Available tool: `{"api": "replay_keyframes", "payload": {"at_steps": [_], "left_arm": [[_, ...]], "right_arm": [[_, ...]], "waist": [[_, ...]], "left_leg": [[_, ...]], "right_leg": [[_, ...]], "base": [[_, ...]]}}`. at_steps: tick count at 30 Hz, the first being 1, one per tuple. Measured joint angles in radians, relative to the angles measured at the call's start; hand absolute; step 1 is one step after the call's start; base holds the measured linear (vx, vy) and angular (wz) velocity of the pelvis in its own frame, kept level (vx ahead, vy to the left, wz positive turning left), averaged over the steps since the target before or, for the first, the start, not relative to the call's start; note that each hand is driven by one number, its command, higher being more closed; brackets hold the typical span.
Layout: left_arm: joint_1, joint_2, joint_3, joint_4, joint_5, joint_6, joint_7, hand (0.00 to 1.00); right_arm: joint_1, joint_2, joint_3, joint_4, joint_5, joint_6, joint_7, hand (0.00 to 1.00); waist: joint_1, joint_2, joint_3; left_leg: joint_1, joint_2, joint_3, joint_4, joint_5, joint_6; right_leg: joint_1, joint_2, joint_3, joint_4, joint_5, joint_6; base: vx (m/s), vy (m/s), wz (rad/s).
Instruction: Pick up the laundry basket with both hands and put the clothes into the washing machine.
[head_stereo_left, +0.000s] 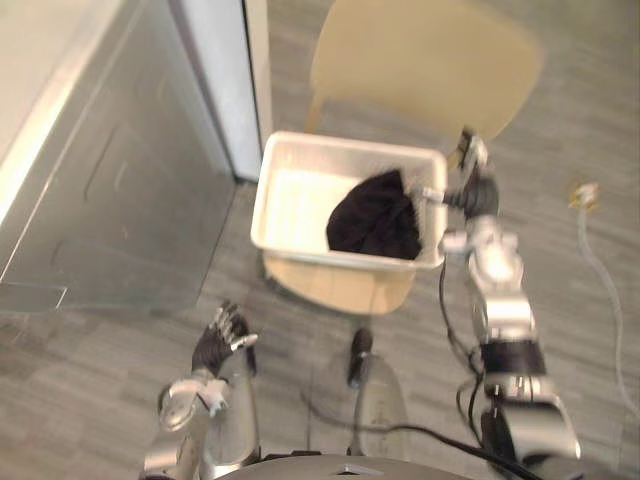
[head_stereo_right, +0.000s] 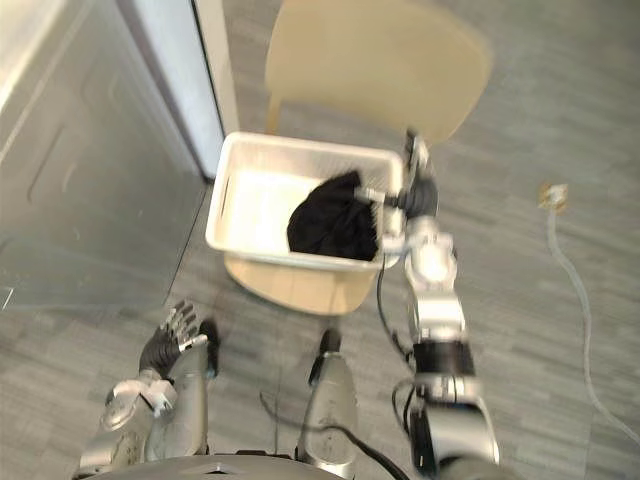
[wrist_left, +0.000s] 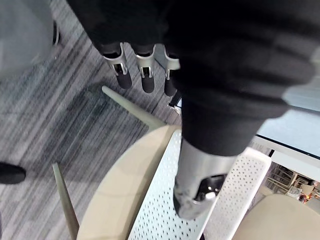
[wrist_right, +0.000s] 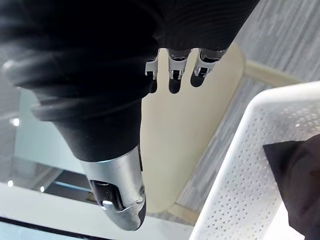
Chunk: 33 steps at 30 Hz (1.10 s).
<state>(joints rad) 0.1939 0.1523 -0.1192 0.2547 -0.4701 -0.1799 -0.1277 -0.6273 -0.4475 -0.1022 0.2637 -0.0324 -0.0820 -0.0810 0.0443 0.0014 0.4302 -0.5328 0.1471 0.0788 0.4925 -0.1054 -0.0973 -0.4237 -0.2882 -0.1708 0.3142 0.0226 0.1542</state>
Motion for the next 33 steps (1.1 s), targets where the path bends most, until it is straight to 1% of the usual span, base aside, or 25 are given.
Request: {"api": "replay_keyframes", "payload": {"at_steps": [1, 2, 4, 7, 9, 10, 12, 14, 16, 17, 18, 21, 24, 26, 30, 33], "left_arm": [[0.0, 0.004, -0.001, -0.008, 0.0, -0.004, 0.0, 0.0], [-0.003, 0.007, -0.001, -0.009, -0.005, -0.014, 0.003, 0.0], [-0.022, 0.003, -0.007, -0.006, -0.012, -0.017, 0.017, 0.0], [-0.063, -0.017, -0.022, -0.002, -0.019, -0.021, 0.033, 0.0], [-0.086, -0.024, -0.037, -0.001, -0.02, -0.027, 0.038, 0.0], [-0.102, -0.031, -0.041, 0.001, -0.027, -0.027, 0.043, 0.0], [-0.121, -0.049, -0.041, 0.001, -0.032, -0.027, 0.056, 0.0], [-0.134, -0.056, -0.041, 0.0, -0.039, -0.027, 0.06, 0.0], [-0.149, -0.058, -0.042, -0.009, -0.039, -0.028, 0.06, 0.0], [-0.154, -0.058, -0.041, -0.008, -0.039, -0.028, 0.06, 0.0], [-0.167, -0.057, -0.041, -0.007, -0.04, -0.028, 0.061, 0.0], [-0.196, -0.058, -0.05, -0.005, -0.04, -0.027, 0.06, 0.0], [-0.22, -0.059, -0.062, 0.004, -0.04, -0.027, 0.059, 0.0], [-0.233, -0.063, -0.062, 0.006, -0.04, -0.027, 0.059, 0.0], [-0.285, -0.069, -0.064, 0.041, -0.048, -0.027, 0.059, 0.0], [-0.289, -0.074, -0.088, 0.04, -0.08, -0.027, 0.057, 0.0]], "right_arm": [[-0.051, -0.021, 0.018, 0.032, -0.019, 0.002, -0.007, 0.0], [-0.149, -0.063, 0.059, 0.099, -0.054, 0.007, -0.02, 0.0], [-0.313, -0.142, 0.137, 0.219, -0.096, 0.022, -0.04, 0.0], [-0.392, -0.203, 0.192, 0.27, -0.138, 0.034, -0.06, 0.0], [-0.423, -0.237, 0.238, 0.275, -0.184, 0.046, -0.061, 0.0], [-0.448, -0.252, 0.273, 0.298, -0.212, 0.047, -0.06, 0.0], [-0.459, -0.279, 0.337, 0.31, -0.235, 0.062, -0.05, 0.0], [-0.459, -0.283, 0.389, 0.303, -0.269, 0.067, -0.016, 0.0], [-0.459, -0.317, 0.463, 0.254, -0.289, 0.064, 0.034, 0.0], [-0.459, -0.328, 0.477, 0.232, -0.289, 0.065, 0.045, 0.0], [-0.458, -0.353, 0.512, 0.188, -0.288, 0.062, 0.064, 0.0], [-0.438, -0.385, 0.548, 0.125, -0.285, 0.056, 0.098, 0.0], [-0.439, -0.392, 0.574, 0.119, -0.279, 0.055, 0.125, 0.0], [-0.445, -0.391, 0.619, 0.134, -0.279, 0.054, 0.129, 0.0], [-0.504, -0.385, 0.718, 0.274, -0.289, 0.047, 0.145, 0.0], [-0.551, -0.384, 0.734, 0.339, -0.289, 0.044, 0.147, 0.0]], "waist": [[0.006, 0.005, 0.004], [0.014, 0.008, 0.006], [0.018, 0.015, 0.013], [0.029, 0.015, 0.039], [0.029, 0.014, 0.044], [0.028, 0.014, 0.057], [0.031, 0.012, 0.061], [0.032, 0.01, 0.066], [0.04, 0.005, 0.068], [0.04, 0.002, 0.07], [0.039, -0.006, 0.075], [0.039, -0.025, 0.085], [0.043, -0.029, 0.083], [0.048, -0.029, 0.083], [0.063, -0.03, 0.083], [0.066, -0.03, 0.083]], "left_leg": [[-0.011, -0.004, 0.004, -0.014, 0.01, 0.005], [-0.035, -0.011, 0.008, -0.042, 0.032, 0.01], [-0.08, -0.017, 0.006, -0.071, 0.067, 0.014], [-0.099, -0.016, 0.004, -0.1, 0.088, 0.01], [-0.13, -0.012, 0.004, -0.105, 0.097, 0.009], [-0.137, -0.009, 0.005, -0.116, 0.106, 0.007], [-0.153, 0.003, 0.008, -0.128, 0.116, 0.006], [-0.16, 0.02, 0.006, -0.131, 0.119, 0.001], [-0.168, 0.04, 0.006, -0.147, 0.133, -0.011], [-0.169, 0.044, 0.006, -0.157, 0.14, -0.014], [-0.17, 0.053, 0.006, -0.18, 0.156, -0.021], [-0.167, 0.079, 0.001, -0.227, 0.191, -0.033], [-0.155, 0.088, 0.001, -0.268, 0.218, -0.042], [-0.144, 0.088, 0.003, -0.295, 0.234, -0.044], [-0.132, 0.09, -0.006, -0.357, 0.276, -0.05], [-0.122, 0.092, -0.015, -0.412, 0.313, -0.052]], "right_leg": [[-0.003, 0.0, -0.003, -0.032, 0.021, 0.002], [-0.017, 0.001, -0.008, -0.087, 0.064, 0.007], [-0.035, 0.008, -0.032, -0.163, 0.126, 0.008], [-0.047, 0.016, -0.056, -0.201, 0.157, 0.004], [-0.08, 0.022, -0.06, -0.204, 0.167, 0.0], [-0.09, 0.027, -0.062, -0.211, 0.178, -0.008], [-0.105, 0.036, -0.068, -0.225, 0.186, -0.017], [-0.109, 0.051, -0.08, -0.231, 0.187, -0.019], [-0.125, 0.068, -0.092, -0.232, 0.185, -0.026], [-0.13, 0.071, -0.095, -0.232, 0.185, -0.027], [-0.139, 0.079, -0.104, -0.232, 0.183, -0.03], [-0.144, 0.097, -0.131, -0.231, 0.179, -0.041], [-0.15, 0.105, -0.146, -0.227, 0.178, -0.042], [-0.152, 0.105, -0.148, -0.227, 0.178, -0.042], [-0.155, 0.11, -0.173, -0.227, 0.18, -0.045], [-0.155, 0.115, -0.195, -0.232, 0.18, -0.053]], "base": [[-0.04, 0.095, -0.02], [0.0, 0.051, 0.02], [0.05, 0.038, 0.09], [0.02, 0.005, 0.02], [0.0, -0.007, -0.02], [-0.02, -0.024, -0.06], [-0.03, -0.047, -0.07], [-0.03, -0.057, -0.08], [-0.03, -0.071, -0.11], [-0.03, -0.064, -0.07], [-0.02, -0.064, 0.0], [-0.01, -0.067, 0.07], [0.0, -0.045, 0.02], [0.0, -0.019, 0.0], [-0.01, -0.034, 0.08], [-0.01, -0.028, 0.13]]}}
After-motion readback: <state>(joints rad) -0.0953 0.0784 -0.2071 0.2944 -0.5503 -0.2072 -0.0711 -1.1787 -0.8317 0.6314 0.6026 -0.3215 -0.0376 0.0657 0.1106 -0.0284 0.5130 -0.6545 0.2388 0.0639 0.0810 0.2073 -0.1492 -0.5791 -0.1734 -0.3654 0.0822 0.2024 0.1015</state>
